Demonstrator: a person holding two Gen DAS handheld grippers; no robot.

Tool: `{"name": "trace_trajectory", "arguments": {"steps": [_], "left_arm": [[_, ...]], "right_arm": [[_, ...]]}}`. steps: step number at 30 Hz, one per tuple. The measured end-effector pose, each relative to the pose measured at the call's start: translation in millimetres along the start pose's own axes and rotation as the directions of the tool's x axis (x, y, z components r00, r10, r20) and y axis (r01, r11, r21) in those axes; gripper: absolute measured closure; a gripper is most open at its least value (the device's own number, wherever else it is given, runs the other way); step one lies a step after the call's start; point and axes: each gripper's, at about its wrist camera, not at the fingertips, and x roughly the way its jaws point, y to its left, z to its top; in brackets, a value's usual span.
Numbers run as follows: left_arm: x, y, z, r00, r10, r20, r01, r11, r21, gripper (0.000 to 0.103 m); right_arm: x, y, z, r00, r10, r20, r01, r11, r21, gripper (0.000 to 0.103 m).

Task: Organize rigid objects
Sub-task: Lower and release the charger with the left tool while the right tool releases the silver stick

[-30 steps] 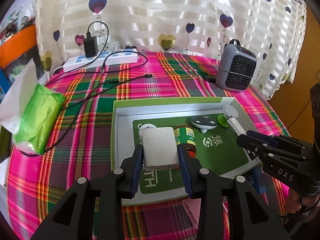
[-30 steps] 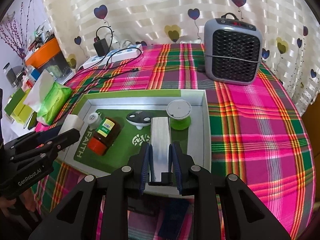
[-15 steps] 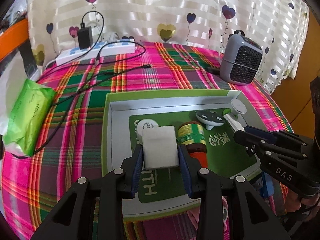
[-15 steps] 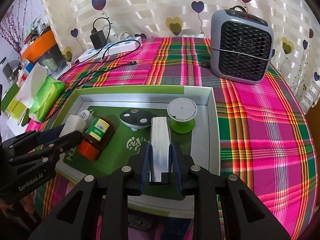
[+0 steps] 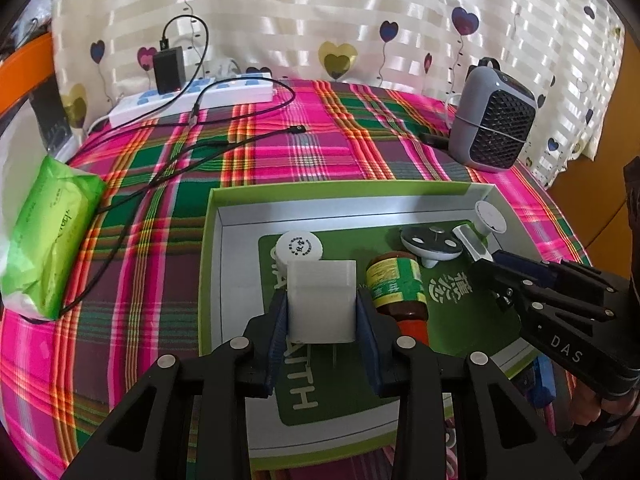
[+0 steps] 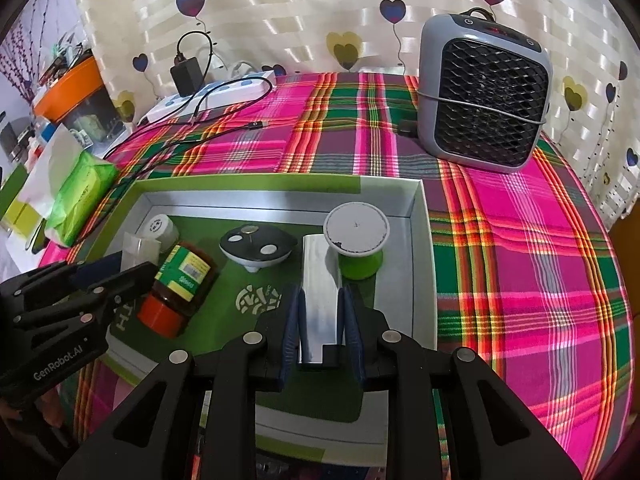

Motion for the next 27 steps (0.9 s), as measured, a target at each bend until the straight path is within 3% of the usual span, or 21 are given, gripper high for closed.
{"name": "trace_trajectory", "arguments": {"steps": [27], "left_arm": [[4.7,-1.7,1.2,1.000,0.022,0.001,-0.022,1.000,0.020,0.071]], "right_arm": [[4.1,0.6,3.7,1.000,-0.011,0.011,0.011,1.000,-0.004,0.079]]}}
